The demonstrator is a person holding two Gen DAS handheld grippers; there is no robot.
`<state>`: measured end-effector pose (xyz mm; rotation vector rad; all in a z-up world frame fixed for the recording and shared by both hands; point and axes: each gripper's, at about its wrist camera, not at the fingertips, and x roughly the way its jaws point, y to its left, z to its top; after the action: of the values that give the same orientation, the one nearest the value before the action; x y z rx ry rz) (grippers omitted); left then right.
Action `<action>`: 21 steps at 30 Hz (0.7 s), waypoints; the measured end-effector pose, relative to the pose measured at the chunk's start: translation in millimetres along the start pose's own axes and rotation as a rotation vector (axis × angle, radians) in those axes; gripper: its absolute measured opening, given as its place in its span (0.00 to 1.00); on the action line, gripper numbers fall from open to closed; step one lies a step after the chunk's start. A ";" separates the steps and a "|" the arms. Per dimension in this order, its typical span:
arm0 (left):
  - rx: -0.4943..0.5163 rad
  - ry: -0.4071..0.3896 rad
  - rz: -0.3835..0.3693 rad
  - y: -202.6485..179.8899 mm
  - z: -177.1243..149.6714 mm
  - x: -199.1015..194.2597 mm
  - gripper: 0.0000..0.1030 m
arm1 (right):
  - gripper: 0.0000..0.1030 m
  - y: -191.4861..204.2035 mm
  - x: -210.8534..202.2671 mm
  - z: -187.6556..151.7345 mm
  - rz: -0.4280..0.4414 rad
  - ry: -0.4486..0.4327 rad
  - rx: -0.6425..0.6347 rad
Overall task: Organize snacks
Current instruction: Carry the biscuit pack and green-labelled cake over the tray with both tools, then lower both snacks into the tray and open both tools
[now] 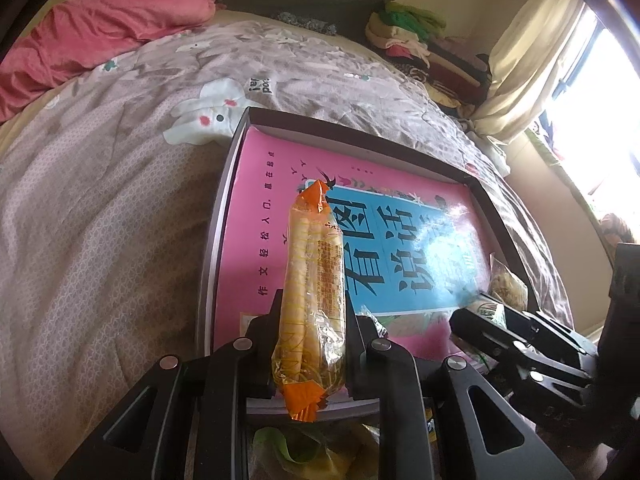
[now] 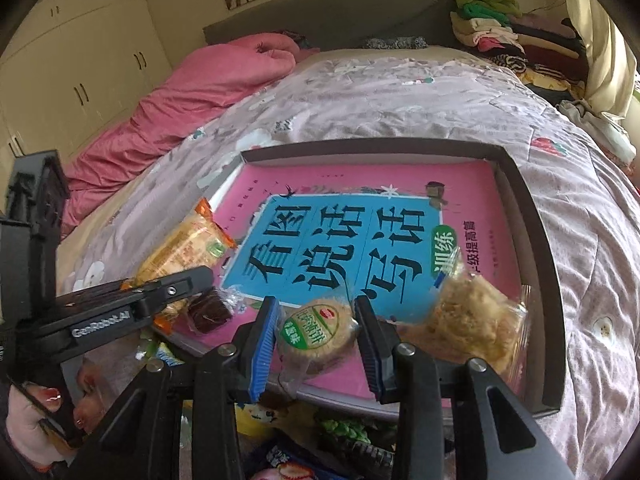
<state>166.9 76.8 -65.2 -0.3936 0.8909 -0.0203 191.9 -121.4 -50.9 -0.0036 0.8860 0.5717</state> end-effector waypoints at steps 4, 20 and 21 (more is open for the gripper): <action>0.011 -0.007 0.015 -1.8 0.3 0.7 0.22 | 0.38 -7.9 3.4 -1.6 -0.033 0.007 0.027; 0.051 -0.010 0.044 -5.7 -0.9 1.3 0.22 | 0.41 -30.0 -2.2 -7.2 -0.093 -0.007 0.080; 0.049 -0.009 0.041 -5.0 -0.6 1.0 0.23 | 0.41 -30.0 -3.3 -7.4 -0.088 -0.009 0.081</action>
<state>167.8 71.8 -64.5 -0.3292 0.8874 -0.0023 199.1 -150.1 -60.0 0.0332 0.8948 0.4536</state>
